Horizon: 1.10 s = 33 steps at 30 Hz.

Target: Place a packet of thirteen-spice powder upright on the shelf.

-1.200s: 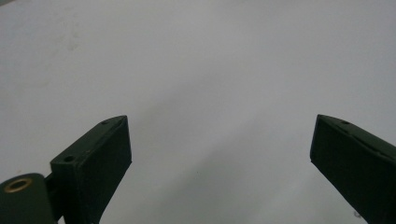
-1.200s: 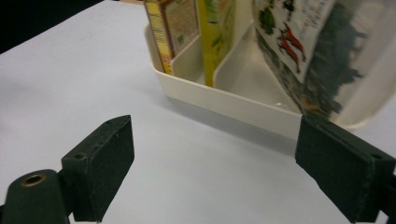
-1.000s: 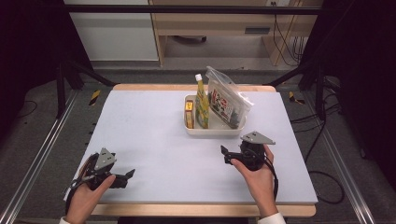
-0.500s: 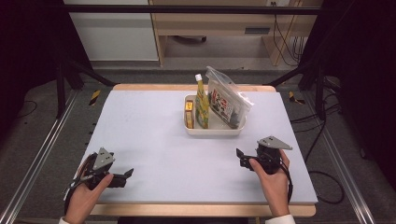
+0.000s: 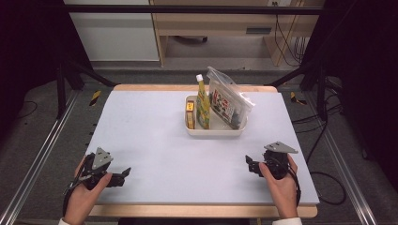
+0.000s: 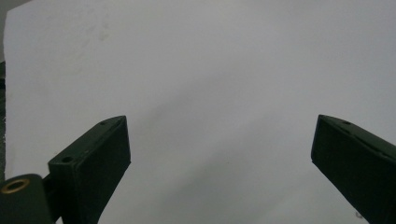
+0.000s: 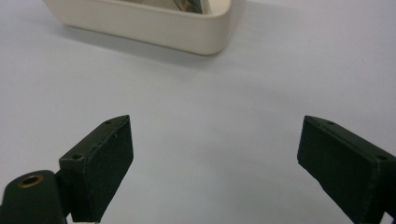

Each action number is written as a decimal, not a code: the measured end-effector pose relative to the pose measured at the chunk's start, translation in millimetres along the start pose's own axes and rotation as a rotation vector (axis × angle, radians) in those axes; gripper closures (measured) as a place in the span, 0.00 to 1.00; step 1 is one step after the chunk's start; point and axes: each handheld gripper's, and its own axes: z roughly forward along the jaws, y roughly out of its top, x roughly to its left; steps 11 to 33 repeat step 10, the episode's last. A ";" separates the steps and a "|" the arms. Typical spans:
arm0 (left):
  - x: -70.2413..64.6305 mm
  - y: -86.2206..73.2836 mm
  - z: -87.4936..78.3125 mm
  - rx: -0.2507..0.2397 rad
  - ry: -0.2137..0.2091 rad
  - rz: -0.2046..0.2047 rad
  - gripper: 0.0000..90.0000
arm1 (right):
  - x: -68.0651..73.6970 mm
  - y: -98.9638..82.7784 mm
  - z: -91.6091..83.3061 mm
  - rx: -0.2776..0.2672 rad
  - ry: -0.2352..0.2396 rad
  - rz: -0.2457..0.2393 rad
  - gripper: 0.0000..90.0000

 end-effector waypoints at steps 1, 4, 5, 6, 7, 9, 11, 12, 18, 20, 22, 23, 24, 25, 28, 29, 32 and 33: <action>0.5 -0.2 0.0 0.001 0.002 -0.001 0.05 | -1.1 -1.2 0.1 0.006 0.001 -0.005 0.12; 1.2 -0.6 0.2 0.007 0.005 -0.003 0.05 | -3.9 -5.6 0.7 0.020 -0.005 -0.003 0.13; 1.4 -0.6 0.1 0.006 0.007 -0.004 0.05 | -5.0 -6.2 0.5 0.010 -0.013 -0.007 0.13; 1.5 -0.6 0.1 0.005 0.008 -0.005 0.05 | -5.6 -6.4 -0.2 -0.002 -0.020 -0.004 0.13; 1.6 -0.5 0.2 0.005 0.009 -0.006 0.05 | -6.5 -6.3 -1.1 -0.019 -0.025 0.005 0.13; 1.6 -0.4 0.6 0.006 0.011 -0.005 0.05 | -9.2 -7.0 -1.2 -0.051 -0.040 0.015 0.12; 1.5 -0.3 0.9 0.007 0.009 -0.004 0.05 | -10.3 -7.5 -0.8 -0.057 -0.047 0.022 0.12; 1.5 -0.3 0.9 0.007 0.009 -0.004 0.05 | -10.3 -7.5 -0.8 -0.057 -0.047 0.022 0.12; 1.5 -0.3 0.9 0.007 0.009 -0.004 0.05 | -10.3 -7.5 -0.8 -0.057 -0.047 0.022 0.12; 1.5 -0.3 0.9 0.007 0.009 -0.004 0.05 | -10.3 -7.5 -0.8 -0.057 -0.047 0.022 0.12; 1.5 -0.3 0.9 0.007 0.009 -0.004 0.05 | -10.3 -7.5 -0.8 -0.057 -0.047 0.022 0.12; 1.5 -0.3 0.9 0.007 0.009 -0.004 0.05 | -10.3 -7.5 -0.8 -0.057 -0.047 0.022 0.12; 1.5 -0.3 0.9 0.007 0.009 -0.004 0.05 | -10.3 -7.5 -0.8 -0.057 -0.047 0.022 0.12; 1.5 -0.3 0.9 0.007 0.009 -0.004 0.05 | -10.3 -7.5 -0.8 -0.057 -0.047 0.022 0.12; 1.5 -0.3 0.9 0.007 0.009 -0.004 0.05 | -10.3 -7.5 -0.8 -0.057 -0.047 0.022 0.12; 1.5 -0.3 0.9 0.007 0.009 -0.004 0.05 | -10.3 -7.5 -0.8 -0.057 -0.047 0.022 0.12; 1.5 -0.3 0.9 0.007 0.009 -0.004 0.05 | -10.3 -7.5 -0.8 -0.057 -0.047 0.022 0.12; 1.5 -0.3 0.9 0.007 0.009 -0.004 0.05 | -10.3 -7.5 -0.8 -0.057 -0.047 0.022 0.12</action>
